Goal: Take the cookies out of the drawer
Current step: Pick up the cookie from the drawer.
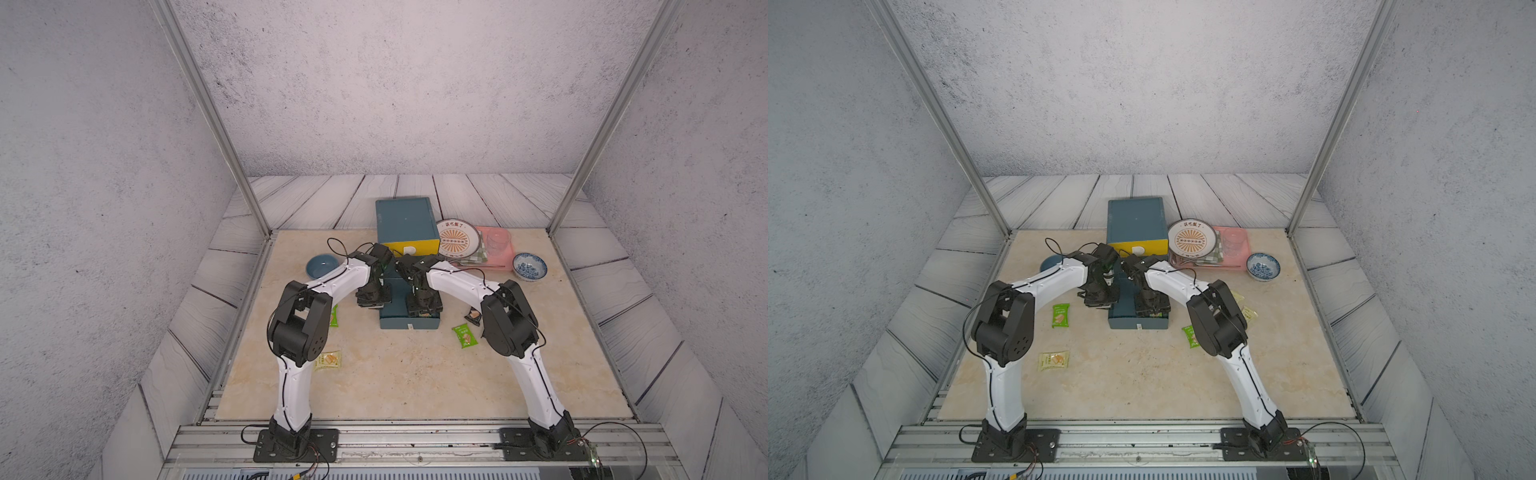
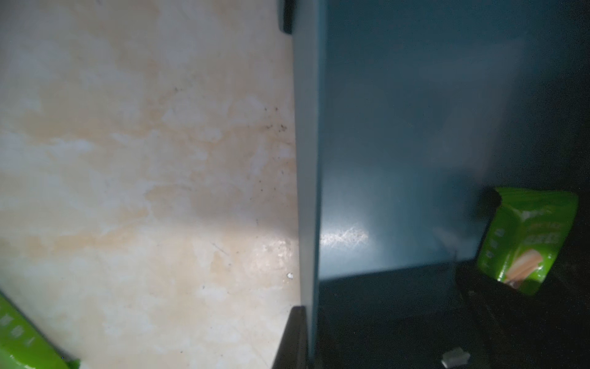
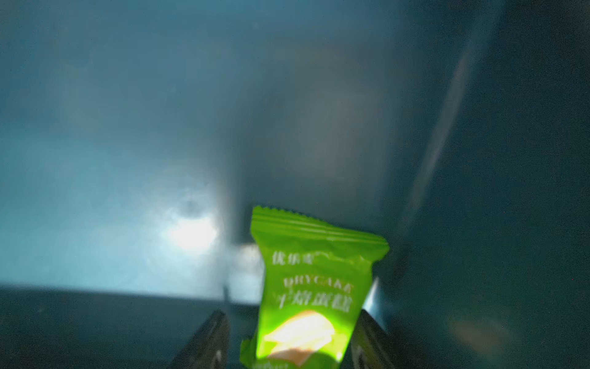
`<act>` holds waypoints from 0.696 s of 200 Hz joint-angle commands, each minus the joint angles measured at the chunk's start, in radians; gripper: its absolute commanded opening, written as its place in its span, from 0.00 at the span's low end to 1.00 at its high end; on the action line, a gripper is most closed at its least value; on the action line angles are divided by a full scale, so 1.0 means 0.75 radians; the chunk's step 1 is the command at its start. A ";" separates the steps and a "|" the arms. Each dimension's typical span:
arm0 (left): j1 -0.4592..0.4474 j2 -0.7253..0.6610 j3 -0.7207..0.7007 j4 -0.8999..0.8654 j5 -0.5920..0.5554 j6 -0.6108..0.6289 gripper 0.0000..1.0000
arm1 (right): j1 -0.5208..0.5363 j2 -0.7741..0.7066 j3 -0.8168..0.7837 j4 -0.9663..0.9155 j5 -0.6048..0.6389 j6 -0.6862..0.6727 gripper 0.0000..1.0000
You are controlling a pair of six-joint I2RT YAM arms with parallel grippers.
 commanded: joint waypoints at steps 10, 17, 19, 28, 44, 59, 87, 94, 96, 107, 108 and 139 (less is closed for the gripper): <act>0.002 0.049 0.015 0.027 0.001 0.028 0.00 | -0.022 0.040 -0.035 -0.023 0.006 0.010 0.63; 0.002 0.050 0.014 0.029 0.002 0.030 0.00 | -0.022 0.034 -0.036 -0.005 -0.012 0.010 0.63; 0.002 0.050 0.015 0.030 0.001 0.030 0.00 | -0.022 0.033 -0.034 -0.003 -0.016 0.008 0.63; 0.002 0.051 0.015 0.029 0.004 0.031 0.00 | -0.022 0.027 -0.029 0.014 -0.031 0.007 0.62; 0.002 0.057 0.016 0.028 0.007 0.035 0.00 | -0.022 0.032 0.000 0.018 -0.051 0.005 0.60; 0.001 0.058 0.014 0.029 0.009 0.036 0.00 | -0.020 0.053 0.030 -0.004 -0.054 0.002 0.58; 0.002 0.058 0.007 0.031 0.012 0.035 0.00 | -0.015 0.069 0.016 -0.005 -0.071 -0.005 0.55; 0.002 0.056 0.003 0.034 0.012 0.035 0.00 | -0.016 0.066 0.007 0.000 -0.068 -0.008 0.54; 0.002 0.056 0.002 0.035 0.013 0.036 0.00 | -0.016 0.066 0.006 0.001 -0.066 -0.008 0.53; 0.002 0.057 -0.003 0.037 0.012 0.035 0.00 | -0.016 0.070 0.004 -0.004 -0.057 -0.014 0.52; 0.002 0.057 -0.002 0.037 0.013 0.036 0.00 | -0.016 0.072 0.005 -0.004 -0.056 -0.013 0.52; 0.003 0.057 -0.008 0.037 0.012 0.035 0.00 | -0.015 0.087 0.004 -0.010 -0.042 -0.015 0.47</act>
